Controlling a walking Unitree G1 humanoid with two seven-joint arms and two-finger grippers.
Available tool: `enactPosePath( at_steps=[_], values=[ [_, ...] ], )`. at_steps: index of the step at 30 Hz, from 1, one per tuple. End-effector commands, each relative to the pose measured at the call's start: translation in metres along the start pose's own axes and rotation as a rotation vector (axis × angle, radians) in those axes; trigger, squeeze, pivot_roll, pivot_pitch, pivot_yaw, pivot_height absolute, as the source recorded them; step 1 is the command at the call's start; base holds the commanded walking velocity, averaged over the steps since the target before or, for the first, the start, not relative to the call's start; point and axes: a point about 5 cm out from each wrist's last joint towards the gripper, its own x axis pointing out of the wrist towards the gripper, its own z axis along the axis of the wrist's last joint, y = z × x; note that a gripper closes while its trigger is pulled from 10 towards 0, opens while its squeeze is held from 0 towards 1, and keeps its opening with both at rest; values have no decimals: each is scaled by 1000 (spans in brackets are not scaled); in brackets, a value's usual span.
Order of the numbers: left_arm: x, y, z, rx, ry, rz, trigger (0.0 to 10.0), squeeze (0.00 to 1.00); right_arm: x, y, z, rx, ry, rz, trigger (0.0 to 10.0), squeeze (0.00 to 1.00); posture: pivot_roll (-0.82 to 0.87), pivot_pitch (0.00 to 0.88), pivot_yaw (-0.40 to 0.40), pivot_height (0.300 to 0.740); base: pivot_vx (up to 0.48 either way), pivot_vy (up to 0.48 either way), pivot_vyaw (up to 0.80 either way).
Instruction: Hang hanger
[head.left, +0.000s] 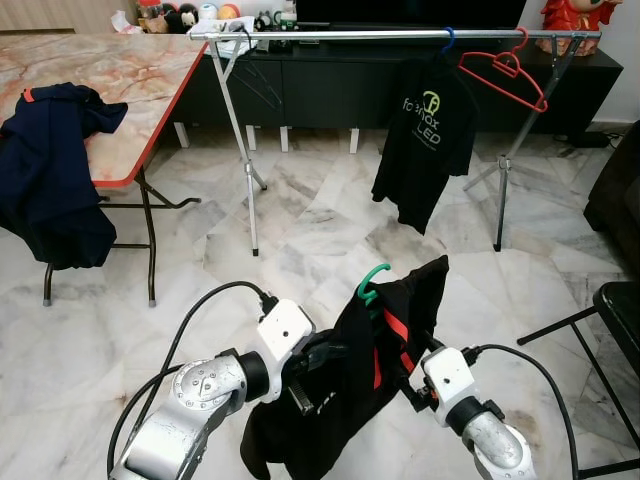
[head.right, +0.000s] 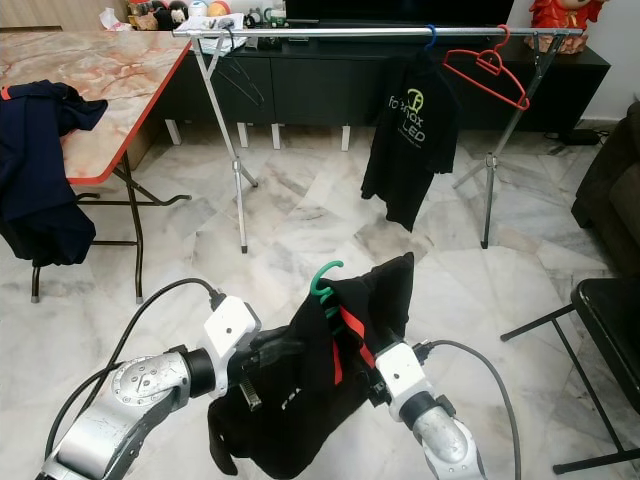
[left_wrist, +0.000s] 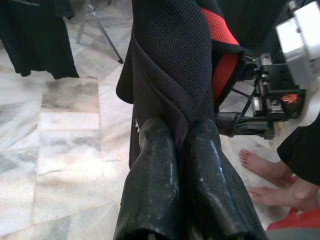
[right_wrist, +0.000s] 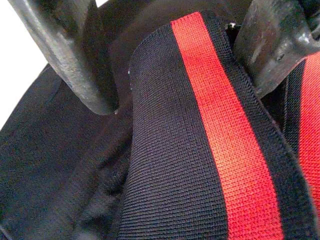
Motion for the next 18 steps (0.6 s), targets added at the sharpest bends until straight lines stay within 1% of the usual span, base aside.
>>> enactPosePath(
  at_steps=[1, 4, 5, 7, 8, 18],
  values=[
    [2, -6, 14, 26, -53, -46, 10000, 0, 2, 4, -2, -6, 22, 5, 10000, 0, -10, 119, -9, 740, 0, 0, 0],
    [2, -7, 15, 24, -55, -50, 10000, 0, 4, 0, -2, -11, 36, -34, 10000, 0, -11, 116, -9, 740, 0, 0, 0],
    [2, -7, 15, 25, -55, -50, 10000, 0, 5, -1, -2, -6, 40, -44, 2235, 0, -10, 114, -8, 740, 0, 0, 0],
    [2, -8, 15, 26, -55, -50, 10000, 0, 5, -1, -2, -4, 39, -45, 2235, 0, -10, 114, -8, 740, 0, 0, 0],
    [2, -8, 15, 26, -56, -51, 10000, 0, 5, -2, -2, 1, 39, -52, 0, 0, -9, 113, -7, 740, 0, 0, 0],
    [2, -8, 15, 28, -54, -54, 10000, 0, 6, -2, -3, 4, 52, -69, 0, 0, -11, 112, -7, 740, 0, 0, 0]
  ],
)
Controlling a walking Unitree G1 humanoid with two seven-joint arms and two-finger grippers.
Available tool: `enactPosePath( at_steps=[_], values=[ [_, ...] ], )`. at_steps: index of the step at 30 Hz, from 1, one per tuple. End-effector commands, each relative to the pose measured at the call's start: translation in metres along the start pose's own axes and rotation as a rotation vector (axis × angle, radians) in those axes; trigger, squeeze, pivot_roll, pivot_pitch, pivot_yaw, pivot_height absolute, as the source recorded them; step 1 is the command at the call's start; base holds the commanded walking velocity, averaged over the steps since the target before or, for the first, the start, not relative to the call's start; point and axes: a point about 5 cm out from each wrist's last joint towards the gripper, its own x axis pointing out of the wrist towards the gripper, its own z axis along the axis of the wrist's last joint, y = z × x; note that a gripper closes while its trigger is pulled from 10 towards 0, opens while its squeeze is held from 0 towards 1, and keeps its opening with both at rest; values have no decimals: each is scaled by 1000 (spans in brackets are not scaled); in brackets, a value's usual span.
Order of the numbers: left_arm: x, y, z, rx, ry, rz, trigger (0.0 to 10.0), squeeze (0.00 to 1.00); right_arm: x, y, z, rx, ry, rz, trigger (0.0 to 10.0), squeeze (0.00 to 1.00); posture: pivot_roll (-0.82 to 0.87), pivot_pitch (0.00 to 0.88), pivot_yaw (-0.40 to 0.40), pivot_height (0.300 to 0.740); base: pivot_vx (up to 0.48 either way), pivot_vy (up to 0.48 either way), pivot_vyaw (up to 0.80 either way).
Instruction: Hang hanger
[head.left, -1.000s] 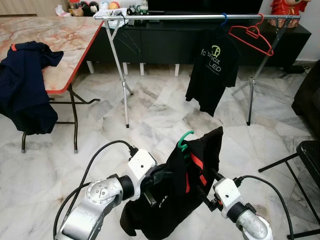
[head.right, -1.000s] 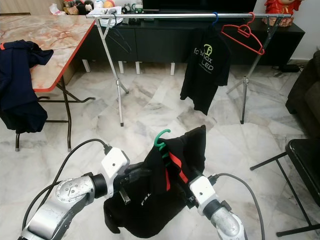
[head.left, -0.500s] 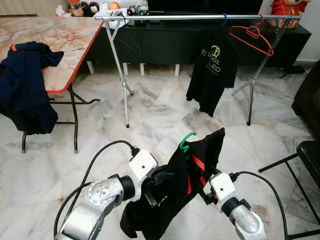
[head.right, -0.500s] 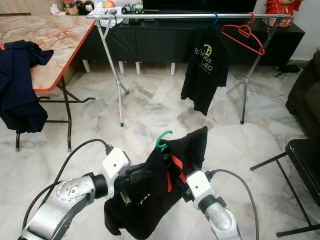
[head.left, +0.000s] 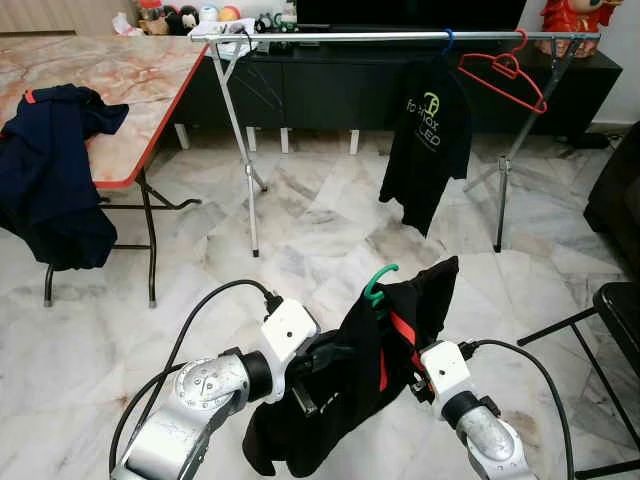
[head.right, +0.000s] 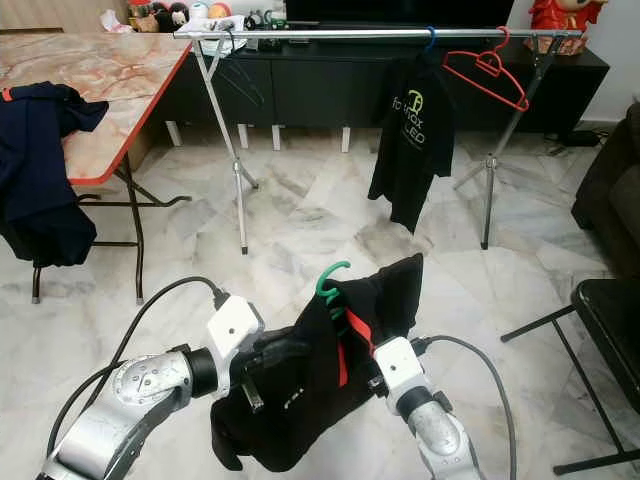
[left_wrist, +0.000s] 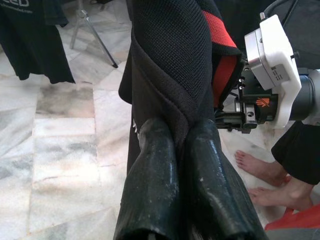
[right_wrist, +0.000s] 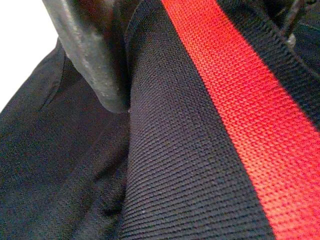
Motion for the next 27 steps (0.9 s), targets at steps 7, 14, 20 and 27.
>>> enactPosePath(
  at_steps=[7, 14, 20, 27],
  values=[
    [1, -4, 11, 17, -43, -30, 10000, 0, 0, 0, -2, -1, 13, -7, 0, 0, -8, 118, -10, 740, 0, 0, 0],
    [-1, -4, 10, 17, -36, -30, 10000, 0, 1, -1, -1, -2, 13, -13, 0, 0, -6, 122, -10, 740, 0, 0, 0],
    [-2, -3, 9, 19, -30, -28, 10000, 0, 2, -2, 1, -4, 4, -25, 0, 0, -7, 124, -10, 740, 0, 0, 0],
    [-3, -3, 8, 19, -25, -27, 10000, 0, 3, -8, 4, -12, -4, -47, 0, 0, -7, 125, -10, 740, 0, 0, 0]
  ],
)
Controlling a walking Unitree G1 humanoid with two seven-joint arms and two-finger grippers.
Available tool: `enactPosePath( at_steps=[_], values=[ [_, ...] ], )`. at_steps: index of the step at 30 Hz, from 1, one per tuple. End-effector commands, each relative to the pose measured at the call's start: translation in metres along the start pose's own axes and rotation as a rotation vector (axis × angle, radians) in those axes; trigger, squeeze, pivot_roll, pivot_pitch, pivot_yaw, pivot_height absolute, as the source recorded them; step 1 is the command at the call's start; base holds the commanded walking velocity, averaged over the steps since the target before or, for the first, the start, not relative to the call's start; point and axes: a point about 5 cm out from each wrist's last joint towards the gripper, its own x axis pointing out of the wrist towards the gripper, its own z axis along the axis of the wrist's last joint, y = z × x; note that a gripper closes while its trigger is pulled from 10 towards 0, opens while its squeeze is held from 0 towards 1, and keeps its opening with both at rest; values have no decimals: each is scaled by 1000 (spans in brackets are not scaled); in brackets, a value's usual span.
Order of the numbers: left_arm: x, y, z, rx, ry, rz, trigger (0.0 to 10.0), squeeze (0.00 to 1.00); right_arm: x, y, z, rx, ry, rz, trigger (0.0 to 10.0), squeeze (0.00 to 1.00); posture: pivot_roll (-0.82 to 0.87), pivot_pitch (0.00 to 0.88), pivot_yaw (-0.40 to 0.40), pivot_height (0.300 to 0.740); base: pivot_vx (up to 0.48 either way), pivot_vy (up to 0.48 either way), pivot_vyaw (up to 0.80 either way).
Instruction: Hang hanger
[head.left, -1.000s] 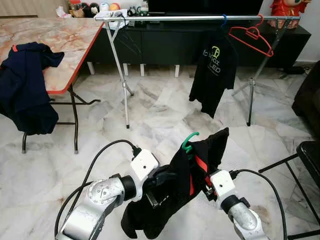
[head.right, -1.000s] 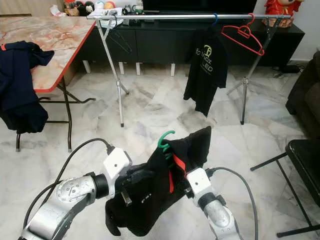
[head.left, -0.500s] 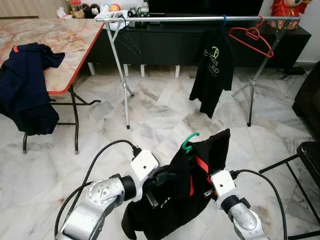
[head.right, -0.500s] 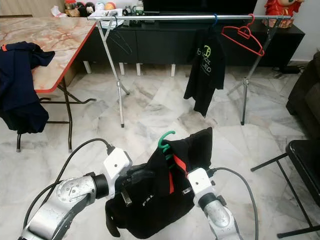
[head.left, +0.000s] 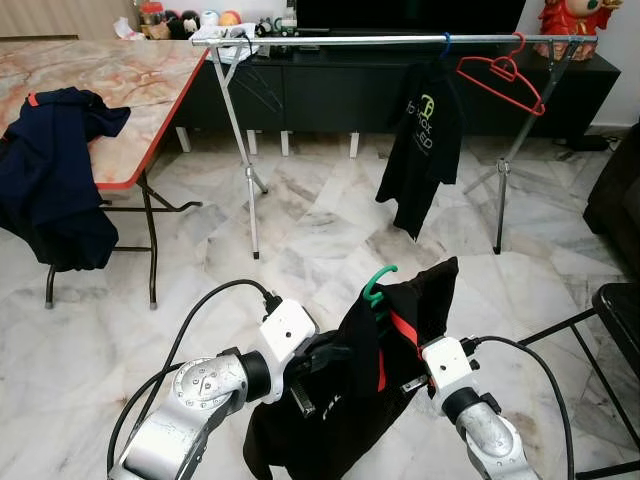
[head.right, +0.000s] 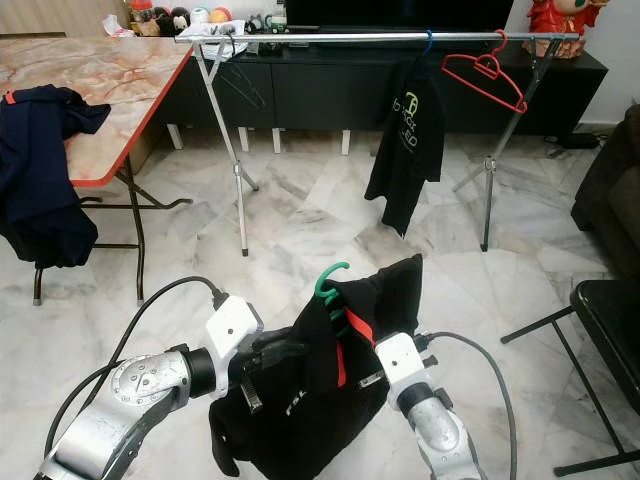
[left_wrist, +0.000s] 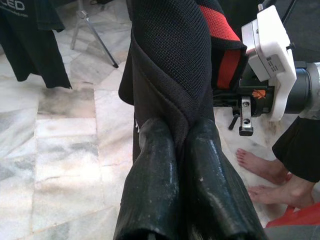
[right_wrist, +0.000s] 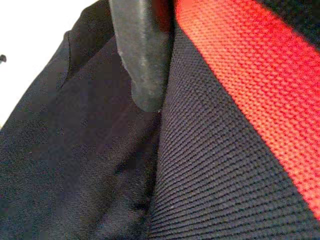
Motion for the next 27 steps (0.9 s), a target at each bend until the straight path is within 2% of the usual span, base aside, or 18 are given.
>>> enactPosePath(
  at_steps=[1, 15, 17, 18, 19, 22, 25, 27],
  values=[
    [-3, -3, 7, 19, -23, -23, 10000, 0, 1, -6, 2, -13, -4, -13, 0, 0, -8, 126, -11, 740, 0, 0, 0],
    [-8, 2, -1, 41, 24, -15, 10000, 0, -3, -30, 3, -54, 10, -69, 0, 0, -9, 126, -11, 740, 0, 0, 0],
    [-14, 4, -12, 61, 96, -33, 10000, 0, -3, -35, 4, -66, 12, -74, 0, 0, -10, 127, -10, 740, 0, 0, 0],
    [-22, 9, -25, 133, 189, -39, 10000, 0, -4, -39, 4, -79, 17, -78, 0, 0, -14, 127, -9, 740, 0, 0, 0],
    [-27, 12, -30, 156, 227, -41, 10000, 0, -5, -41, 4, -89, 24, -77, 0, 0, -14, 129, -9, 740, 0, 0, 0],
    [-36, 17, -38, 186, 291, -48, 10000, 0, -7, -45, 2, -104, 35, -76, 0, 0, -14, 129, -9, 740, 0, 0, 0],
    [-52, 27, -49, 264, 409, -61, 10000, 0, -10, -49, 0, -112, 48, -82, 0, 0, -10, 130, -10, 740, 0, 0, 0],
    [-57, 29, -50, 266, 422, -63, 10000, 0, -11, -50, 0, -117, 53, -80, 0, 0, -11, 130, -11, 740, 0, 0, 0]
  ],
)
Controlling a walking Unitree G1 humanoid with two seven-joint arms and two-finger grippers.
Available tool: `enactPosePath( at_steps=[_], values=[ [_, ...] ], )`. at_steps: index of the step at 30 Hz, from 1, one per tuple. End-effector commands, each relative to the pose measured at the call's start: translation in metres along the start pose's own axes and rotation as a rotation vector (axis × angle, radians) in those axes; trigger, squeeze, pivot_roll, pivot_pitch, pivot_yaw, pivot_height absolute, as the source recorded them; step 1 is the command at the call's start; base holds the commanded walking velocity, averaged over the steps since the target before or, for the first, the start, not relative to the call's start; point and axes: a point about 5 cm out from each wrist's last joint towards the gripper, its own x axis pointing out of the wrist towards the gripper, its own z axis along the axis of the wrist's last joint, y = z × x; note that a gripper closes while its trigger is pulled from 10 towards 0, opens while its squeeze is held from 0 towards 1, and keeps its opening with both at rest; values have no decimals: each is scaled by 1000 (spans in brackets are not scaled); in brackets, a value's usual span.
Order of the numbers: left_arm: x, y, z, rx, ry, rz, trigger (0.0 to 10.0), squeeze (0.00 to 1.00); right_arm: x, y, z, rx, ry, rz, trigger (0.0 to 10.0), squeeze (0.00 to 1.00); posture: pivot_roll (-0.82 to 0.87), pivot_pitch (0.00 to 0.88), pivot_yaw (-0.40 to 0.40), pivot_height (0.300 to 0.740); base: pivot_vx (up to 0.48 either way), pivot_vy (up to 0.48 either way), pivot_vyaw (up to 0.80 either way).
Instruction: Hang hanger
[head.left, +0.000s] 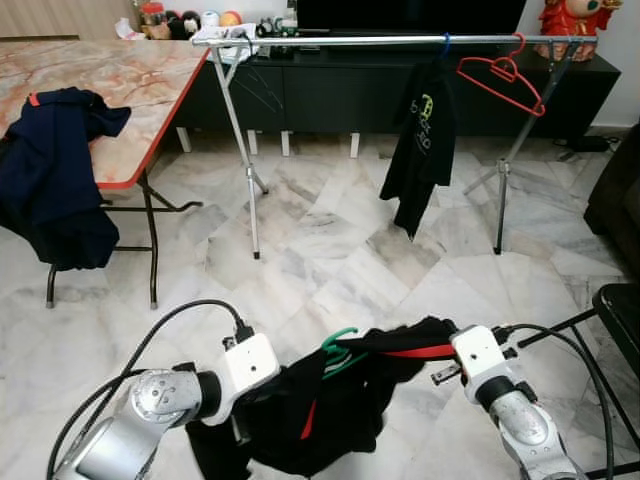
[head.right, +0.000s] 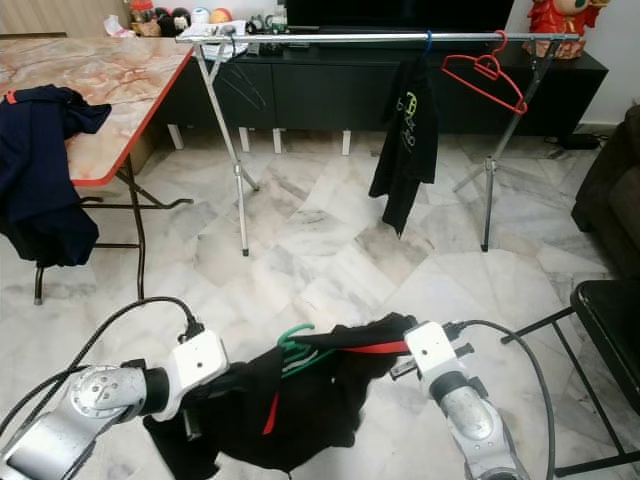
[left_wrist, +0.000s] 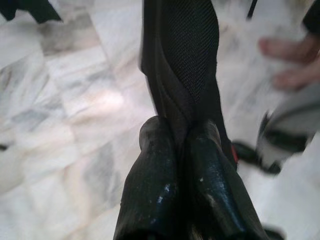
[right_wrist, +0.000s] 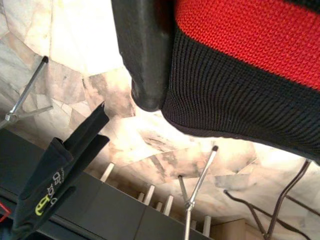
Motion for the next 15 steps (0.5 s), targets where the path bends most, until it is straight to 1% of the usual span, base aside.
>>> enactPosePath(
  at_steps=[1, 2, 3, 5, 6, 9, 11, 15],
  values=[
    [-9, 3, -9, -13, 30, -2, 10000, 0, -3, -8, -4, -6, 29, -19, 0, 0, -14, 130, -12, 740, 0, 0, 0],
    [-23, 7, -10, -60, -2, -33, 10000, 0, -5, -9, -6, -16, 41, -16, 0, 0, -17, 130, -14, 740, 0, 0, 0],
    [-32, 10, -10, -101, -27, -55, 10000, 0, -5, -10, -7, -18, 48, -13, 0, 0, -15, 130, -15, 740, 0, 0, 0],
    [-42, 13, -9, -141, -54, -79, 10000, 0, -6, -10, -8, -20, 54, -11, 0, 0, -14, 130, -15, 740, 0, 0, 0],
    [-42, 13, -9, -141, -54, -79, 10000, 0, -6, -10, -8, -20, 54, -11, 0, 0, -14, 130, -15, 740, 0, 0, 0],
    [-64, 19, -9, -122, -63, -127, 10000, 0, -7, -10, -10, -26, 64, 0, 0, 0, -4, 131, -18, 740, 0, 0, 0],
    [-74, 20, -12, -78, -37, -165, 10000, 0, -7, -9, -11, -36, 72, 13, 0, 0, 1, 129, -18, 740, 0, 0, 0],
    [-81, 20, -11, -57, -46, -193, 10000, 0, -6, -7, -11, -46, 76, 30, 0, 0, -2, 128, -19, 740, 0, 0, 0]
  ],
)
